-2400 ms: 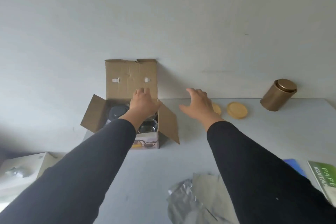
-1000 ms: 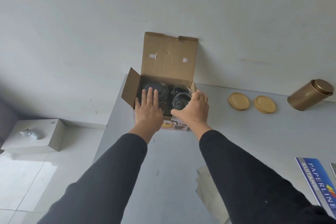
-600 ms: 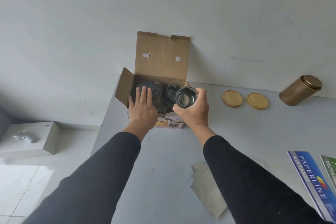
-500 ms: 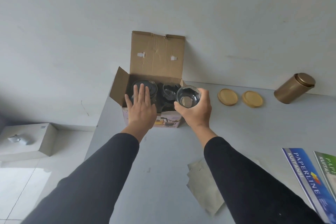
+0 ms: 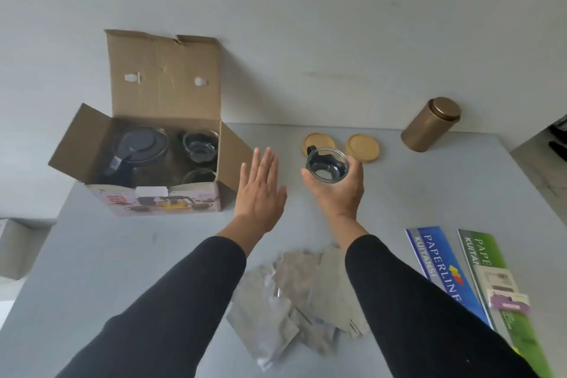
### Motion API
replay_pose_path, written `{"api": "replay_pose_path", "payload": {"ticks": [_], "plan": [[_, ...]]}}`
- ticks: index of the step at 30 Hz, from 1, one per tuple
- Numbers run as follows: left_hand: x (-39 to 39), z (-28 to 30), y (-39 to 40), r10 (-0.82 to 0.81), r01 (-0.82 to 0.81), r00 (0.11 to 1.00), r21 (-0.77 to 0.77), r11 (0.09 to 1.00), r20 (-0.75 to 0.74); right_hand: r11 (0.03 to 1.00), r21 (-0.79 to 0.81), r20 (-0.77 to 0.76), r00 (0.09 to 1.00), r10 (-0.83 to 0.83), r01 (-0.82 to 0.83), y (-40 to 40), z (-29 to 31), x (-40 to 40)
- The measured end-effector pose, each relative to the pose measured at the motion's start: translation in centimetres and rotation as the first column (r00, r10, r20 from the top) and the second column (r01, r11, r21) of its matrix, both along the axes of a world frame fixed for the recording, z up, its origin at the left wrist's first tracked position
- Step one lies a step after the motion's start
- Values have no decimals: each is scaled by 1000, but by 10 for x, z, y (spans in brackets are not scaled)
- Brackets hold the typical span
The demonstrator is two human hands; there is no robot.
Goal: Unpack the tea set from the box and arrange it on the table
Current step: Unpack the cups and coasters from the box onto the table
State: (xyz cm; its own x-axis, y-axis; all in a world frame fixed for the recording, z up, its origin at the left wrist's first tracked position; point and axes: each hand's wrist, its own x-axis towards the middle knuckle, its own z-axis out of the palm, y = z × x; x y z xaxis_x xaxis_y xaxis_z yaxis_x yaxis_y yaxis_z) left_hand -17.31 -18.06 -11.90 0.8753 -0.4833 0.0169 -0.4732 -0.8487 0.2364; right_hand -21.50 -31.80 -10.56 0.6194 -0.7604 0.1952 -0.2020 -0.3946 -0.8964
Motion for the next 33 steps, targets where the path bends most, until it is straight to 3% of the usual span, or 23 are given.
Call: {"api": "replay_pose_path", "payload": {"ticks": [5, 12, 21, 33], "plan": [[-18, -39, -62, 48, -42, 983, 39, 998, -175, 1000, 7, -56, 998, -9, 10, -79, -34, -14], [-20, -78, -114, 175, -162, 939, 69, 984, -295, 1000, 1, -140, 990, 6, -5, -148, -74, -14], [-23, -95, -127, 270, -261, 939, 69, 963, -214, 1000, 12, -186, 982, 29, -27, -174, -94, -2], [-21, -96, -129, 280, -253, 938, 152, 956, -203, 996, 48, -211, 974, 81, -72, -179, -95, -5]]}}
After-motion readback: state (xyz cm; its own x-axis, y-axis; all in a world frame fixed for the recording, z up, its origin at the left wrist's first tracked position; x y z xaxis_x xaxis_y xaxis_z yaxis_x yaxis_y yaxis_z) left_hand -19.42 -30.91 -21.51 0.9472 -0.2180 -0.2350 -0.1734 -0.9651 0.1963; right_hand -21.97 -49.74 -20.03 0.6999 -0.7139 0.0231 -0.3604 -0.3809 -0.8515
